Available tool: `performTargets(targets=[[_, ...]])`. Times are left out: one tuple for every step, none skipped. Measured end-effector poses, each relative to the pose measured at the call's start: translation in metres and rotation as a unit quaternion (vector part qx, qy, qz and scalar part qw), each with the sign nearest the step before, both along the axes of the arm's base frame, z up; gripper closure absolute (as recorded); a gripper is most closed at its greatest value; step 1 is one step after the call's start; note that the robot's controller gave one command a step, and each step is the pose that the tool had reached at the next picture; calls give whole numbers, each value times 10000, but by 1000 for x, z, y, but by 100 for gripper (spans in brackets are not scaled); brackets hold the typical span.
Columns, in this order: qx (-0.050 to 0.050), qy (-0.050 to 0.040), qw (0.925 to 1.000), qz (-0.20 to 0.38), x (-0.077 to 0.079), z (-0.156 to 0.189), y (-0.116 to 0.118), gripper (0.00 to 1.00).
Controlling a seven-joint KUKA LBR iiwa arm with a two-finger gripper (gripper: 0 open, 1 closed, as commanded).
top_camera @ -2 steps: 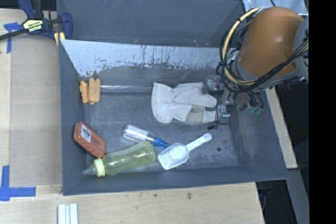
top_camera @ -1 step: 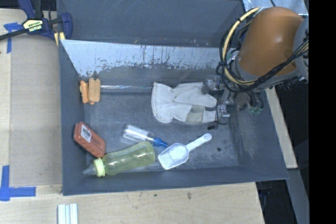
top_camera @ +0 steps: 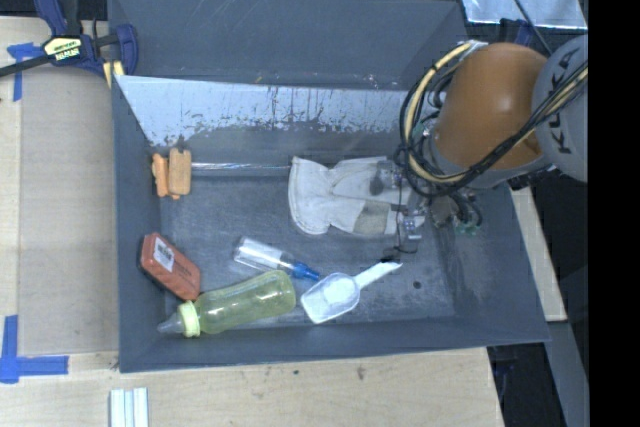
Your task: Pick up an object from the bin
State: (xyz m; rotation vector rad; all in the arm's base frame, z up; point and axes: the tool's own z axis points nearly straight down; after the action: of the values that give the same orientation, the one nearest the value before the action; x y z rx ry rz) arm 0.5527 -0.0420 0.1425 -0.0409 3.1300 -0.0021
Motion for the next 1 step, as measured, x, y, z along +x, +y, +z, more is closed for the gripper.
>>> performTargets(targets=[[3,30,9969,788,-6,-70,19,100]])
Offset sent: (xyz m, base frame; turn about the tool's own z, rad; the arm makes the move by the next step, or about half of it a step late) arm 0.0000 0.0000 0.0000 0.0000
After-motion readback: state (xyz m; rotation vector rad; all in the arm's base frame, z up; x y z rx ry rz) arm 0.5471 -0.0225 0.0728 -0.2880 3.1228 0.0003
